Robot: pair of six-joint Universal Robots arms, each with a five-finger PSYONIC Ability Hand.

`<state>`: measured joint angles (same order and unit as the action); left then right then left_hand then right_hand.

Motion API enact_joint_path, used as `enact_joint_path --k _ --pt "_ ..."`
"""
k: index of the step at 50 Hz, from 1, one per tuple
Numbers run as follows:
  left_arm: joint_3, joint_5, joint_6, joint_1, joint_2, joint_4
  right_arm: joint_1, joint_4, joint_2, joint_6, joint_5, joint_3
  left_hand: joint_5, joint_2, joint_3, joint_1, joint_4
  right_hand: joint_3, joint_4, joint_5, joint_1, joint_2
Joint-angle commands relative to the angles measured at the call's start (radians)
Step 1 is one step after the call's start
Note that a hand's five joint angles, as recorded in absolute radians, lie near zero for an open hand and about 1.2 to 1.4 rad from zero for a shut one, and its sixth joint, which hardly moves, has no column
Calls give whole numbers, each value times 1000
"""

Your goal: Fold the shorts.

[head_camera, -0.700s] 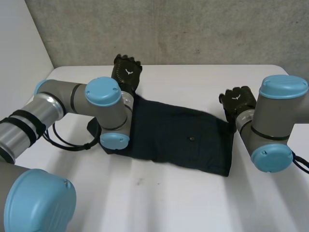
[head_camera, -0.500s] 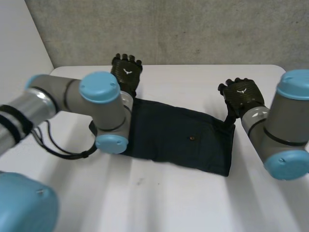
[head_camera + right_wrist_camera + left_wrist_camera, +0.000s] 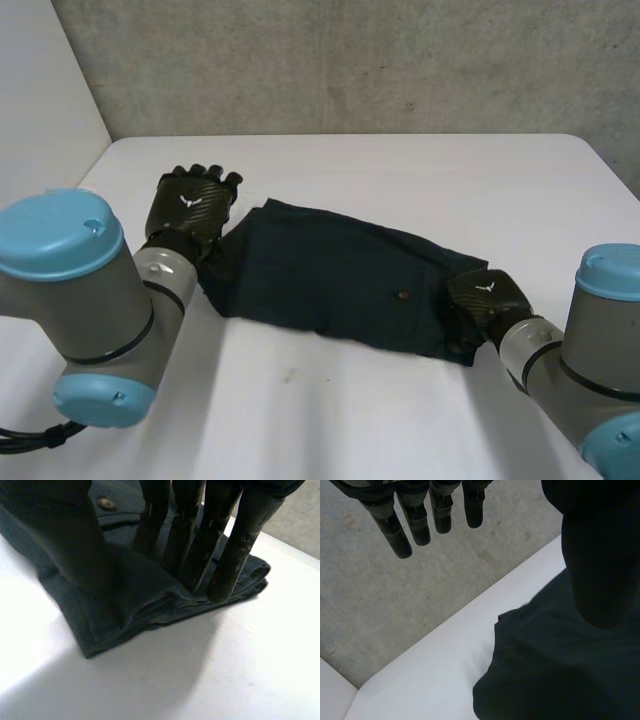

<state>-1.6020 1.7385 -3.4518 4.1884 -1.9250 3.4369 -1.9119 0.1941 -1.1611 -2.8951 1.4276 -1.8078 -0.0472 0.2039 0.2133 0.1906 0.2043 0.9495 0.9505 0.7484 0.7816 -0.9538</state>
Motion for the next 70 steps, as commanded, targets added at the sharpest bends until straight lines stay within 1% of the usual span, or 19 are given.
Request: enact_joint_path --k 1,6,12,15,21,24,30,34,37,42,43,44,45,47,52,55,59,65,70 --pt "-36 1 -3 -11 52 4 103 24 20 115 4 10 47 -29 -39 -16 -30 447 446 473 615 -442" --pt "-44 4 -3 -11 83 1 149 -21 -35 256 0 8 47 -29 -39 -16 -30 447 446 473 615 -442" --pt "-70 1 -3 -4 150 -7 312 -172 -132 499 -4 62 47 -29 -39 -16 -30 447 446 473 615 -442" --pt "-91 0 -3 1 179 -5 315 -214 -130 560 -7 129 47 -29 -39 -16 -30 447 446 473 615 -442" --pt "-111 1 -1 2 202 2 113 -216 -123 550 -26 264 47 -29 -39 -16 -30 447 446 473 615 -442" --pt "-118 3 -1 2 204 4 -10 -205 -95 551 -73 337 47 -29 -39 -16 -30 447 446 473 615 -442" --pt "-131 6 6 10 207 4 -254 -222 47 554 -271 432 47 -29 -39 -16 -30 447 446 473 615 -442" --pt "-147 3 25 13 218 5 -325 -292 135 553 -352 429 47 -29 -39 -16 -30 447 446 473 615 -442" --pt "-156 1 39 25 221 7 -340 -356 185 567 -363 439 47 -29 -39 -16 -30 447 446 473 615 -442" --pt "-153 1 43 35 221 8 -332 -358 173 544 -368 462 47 -29 -39 -16 -30 439 438 466 607 -435" --pt "-150 1 43 35 219 8 -334 -349 167 537 -365 464 47 -29 -39 -16 -30 268 266 294 435 -263" --pt "-147 1 43 35 219 7 -329 -331 147 513 -349 467 47 -29 -39 -16 -30 -127 -128 -100 41 131" --pt "-142 1 43 35 219 7 -325 -320 137 492 -336 467 47 -29 -39 -16 -30 -276 -277 -249 -108 280" --pt "-141 1 43 35 218 7 -302 -292 106 423 -293 461 47 -29 -39 -16 -30 -359 -361 -333 -192 364" --pt "-136 3 45 24 219 8 -114 -141 -52 87 -39 380 47 -29 -39 -16 -30 -541 -542 -515 -373 546" --pt "-142 1 46 21 221 8 -17 -124 -104 21 20 323 47 -29 -39 -16 -30 -556 -557 -530 -388 561" --pt "-148 3 48 10 219 8 154 -125 -120 94 -2 214 47 -29 -39 -16 -30 -533 -534 -506 -365 537" --pt "-159 1 48 4 208 24 381 -116 -91 353 -122 38 47 -29 -39 -16 -30 -495 -496 -468 -327 499" --pt "-167 3 48 4 205 33 488 -87 -37 399 -222 -11 47 -29 -39 -16 -30 -495 -496 -468 -327 499"
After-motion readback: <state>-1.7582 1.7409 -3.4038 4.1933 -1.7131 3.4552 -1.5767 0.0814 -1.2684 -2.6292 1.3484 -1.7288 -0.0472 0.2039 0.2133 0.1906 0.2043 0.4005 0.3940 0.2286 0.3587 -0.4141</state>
